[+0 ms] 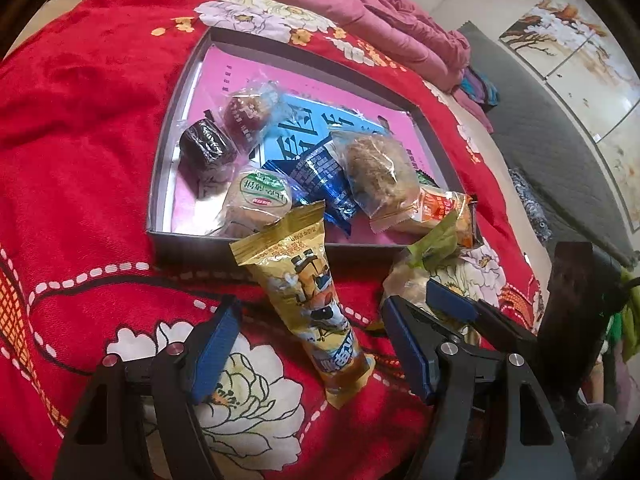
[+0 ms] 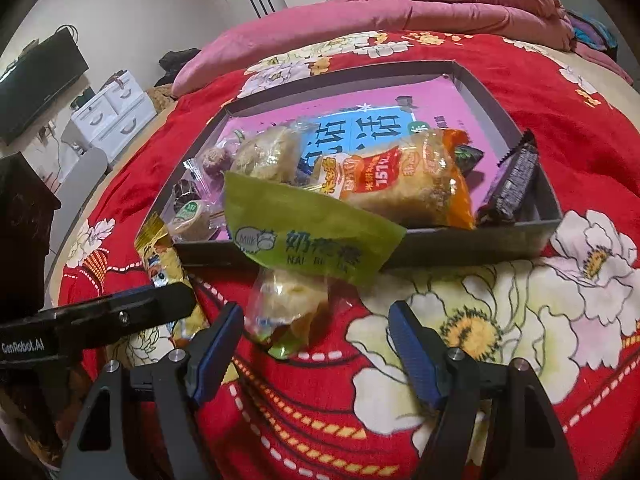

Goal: Organize snacks
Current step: 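Grasp the yellow wafer bar with the left tool while the right grasps the green milk-candy packet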

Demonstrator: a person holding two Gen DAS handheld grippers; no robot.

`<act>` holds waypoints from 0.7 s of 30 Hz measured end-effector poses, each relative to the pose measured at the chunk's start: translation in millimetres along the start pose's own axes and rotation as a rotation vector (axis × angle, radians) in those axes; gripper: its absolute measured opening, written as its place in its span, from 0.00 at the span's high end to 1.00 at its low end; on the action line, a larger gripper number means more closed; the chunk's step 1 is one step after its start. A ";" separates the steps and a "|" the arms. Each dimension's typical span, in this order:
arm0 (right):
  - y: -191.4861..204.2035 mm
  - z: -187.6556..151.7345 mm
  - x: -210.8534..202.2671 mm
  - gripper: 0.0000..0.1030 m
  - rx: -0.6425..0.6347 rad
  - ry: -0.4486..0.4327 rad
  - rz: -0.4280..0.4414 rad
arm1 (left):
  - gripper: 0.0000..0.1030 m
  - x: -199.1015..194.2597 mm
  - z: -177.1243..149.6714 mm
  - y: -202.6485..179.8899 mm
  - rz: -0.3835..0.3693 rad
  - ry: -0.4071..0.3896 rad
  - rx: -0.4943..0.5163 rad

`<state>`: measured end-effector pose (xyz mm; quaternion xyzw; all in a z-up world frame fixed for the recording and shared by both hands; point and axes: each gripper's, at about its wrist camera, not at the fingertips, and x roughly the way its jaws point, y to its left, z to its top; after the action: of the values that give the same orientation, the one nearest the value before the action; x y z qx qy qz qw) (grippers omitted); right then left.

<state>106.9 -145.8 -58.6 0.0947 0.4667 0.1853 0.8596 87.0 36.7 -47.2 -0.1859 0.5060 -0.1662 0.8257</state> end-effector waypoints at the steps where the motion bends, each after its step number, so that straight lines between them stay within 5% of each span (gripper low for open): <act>1: -0.1 0.8 2.8 0.30 -0.001 0.000 -0.003 | 0.28 0.7 0.1 0.1 0.002 0.002 0.001; 12: 7.5 3.2 10.7 0.54 -0.044 -0.017 0.025 | 0.30 6.2 -1.4 -9.9 0.018 0.002 0.042; 21: 4.3 -2.5 -3.8 0.66 -0.063 -0.041 0.034 | 0.68 17.3 -3.7 -22.2 0.050 0.026 0.099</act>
<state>102.0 -143.5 -55.6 0.0790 0.4413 0.2125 0.8682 89.3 8.7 -51.6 -0.1299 0.5121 -0.1730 0.8312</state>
